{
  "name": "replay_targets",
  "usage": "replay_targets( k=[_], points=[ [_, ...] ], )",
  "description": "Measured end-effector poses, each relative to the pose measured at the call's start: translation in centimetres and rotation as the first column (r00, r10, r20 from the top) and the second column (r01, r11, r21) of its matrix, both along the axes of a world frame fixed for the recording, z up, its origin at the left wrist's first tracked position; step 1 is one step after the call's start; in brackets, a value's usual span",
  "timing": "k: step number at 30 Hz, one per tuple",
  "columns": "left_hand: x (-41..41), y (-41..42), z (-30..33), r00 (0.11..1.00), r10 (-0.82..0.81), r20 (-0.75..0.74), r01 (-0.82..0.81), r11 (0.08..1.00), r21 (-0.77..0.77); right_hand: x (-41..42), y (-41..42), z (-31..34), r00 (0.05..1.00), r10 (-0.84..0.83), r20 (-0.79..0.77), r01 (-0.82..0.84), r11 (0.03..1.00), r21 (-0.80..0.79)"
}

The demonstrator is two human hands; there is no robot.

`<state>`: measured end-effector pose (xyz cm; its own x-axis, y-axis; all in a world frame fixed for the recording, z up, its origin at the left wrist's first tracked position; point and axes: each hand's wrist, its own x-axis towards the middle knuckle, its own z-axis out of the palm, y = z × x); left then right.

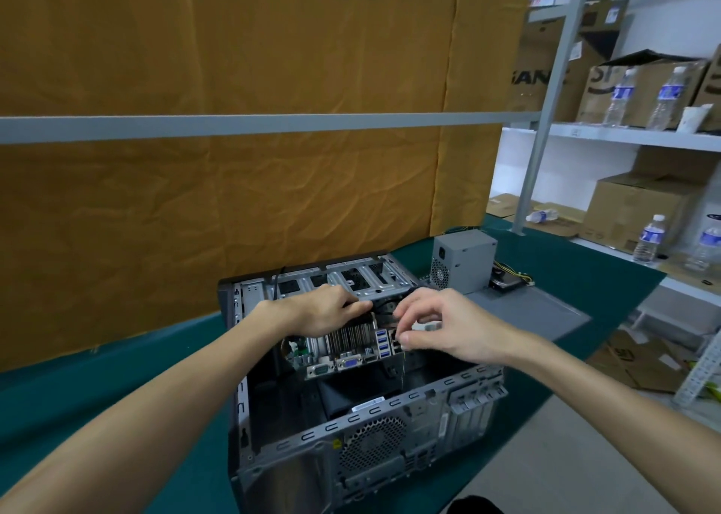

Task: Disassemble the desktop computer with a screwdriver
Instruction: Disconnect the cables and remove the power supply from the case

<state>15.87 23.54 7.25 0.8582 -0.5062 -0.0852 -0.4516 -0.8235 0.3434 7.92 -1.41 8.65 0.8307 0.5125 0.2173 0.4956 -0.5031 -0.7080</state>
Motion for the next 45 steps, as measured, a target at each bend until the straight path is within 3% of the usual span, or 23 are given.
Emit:
replay_targets(
  k=[2,3,6,8,11,12,15,22,24,28,32,37,40,42,45],
  points=[
    [0.2,0.4,0.2,1.000,-0.013,-0.006,0.012,1.000,-0.022,0.3,-1.2,0.2,0.995,-0.040,-0.096,0.053,0.989,0.139],
    [0.3,0.5,0.3,1.000,-0.018,-0.012,0.018,0.999,-0.032,0.7,-1.8,0.0,0.991,-0.116,-0.072,0.126,0.980,0.151],
    [0.2,0.9,0.8,1.000,-0.014,-0.026,0.012,0.998,-0.065,2.7,-3.5,-1.3,0.897,-0.431,0.099,0.438,0.896,-0.067],
    [-0.2,1.0,1.3,0.999,-0.021,-0.027,0.019,0.997,-0.074,4.0,-4.1,-2.1,0.855,-0.518,-0.021,0.504,0.839,-0.205],
    [-1.0,1.1,1.9,0.999,-0.041,-0.016,0.040,0.996,-0.075,4.9,-5.0,-2.3,0.766,-0.387,-0.512,0.404,0.911,-0.084],
    [-1.4,1.1,2.1,0.999,-0.050,-0.010,0.049,0.995,-0.085,4.9,-5.3,-2.3,0.734,-0.339,-0.589,0.391,0.920,-0.043],
    [-2.3,1.5,2.7,0.997,-0.078,0.002,0.078,0.988,-0.135,4.9,-6.5,-2.6,0.774,-0.305,-0.556,0.311,0.946,-0.086],
    [-5.3,1.6,4.1,0.985,-0.147,0.092,0.166,0.952,-0.258,3.8,-7.1,-2.7,0.694,-0.200,-0.691,0.433,0.884,0.178],
    [-6.2,1.4,4.6,0.982,-0.150,0.111,0.177,0.941,-0.288,3.2,-7.1,-2.4,0.682,-0.175,-0.710,0.424,0.886,0.189],
    [-7.8,1.0,5.7,0.972,-0.174,0.156,0.217,0.922,-0.322,2.2,-7.0,-1.9,0.689,-0.236,-0.685,0.449,0.881,0.149],
    [-8.1,0.2,6.5,0.952,-0.184,0.247,0.245,0.938,-0.246,1.7,-7.0,-1.4,0.668,-0.247,-0.702,0.487,0.858,0.162],
    [-6.3,-1.0,4.8,0.923,-0.111,0.368,0.163,0.980,-0.112,1.9,-7.0,-0.6,0.683,-0.280,-0.675,0.523,0.833,0.183],
    [-4.7,-1.6,2.9,0.912,-0.051,0.407,0.087,0.994,-0.070,2.6,-5.5,0.3,0.794,-0.461,-0.396,0.512,0.858,0.029],
    [-3.9,-1.8,1.4,0.910,-0.001,0.415,0.052,0.992,-0.111,2.9,-3.8,1.3,0.864,-0.464,-0.195,0.467,0.884,-0.030],
    [-3.0,-2.0,0.0,0.901,0.068,0.429,0.015,0.982,-0.187,3.3,-0.3,2.1,0.922,-0.351,-0.162,0.339,0.936,-0.098]
  ],
)
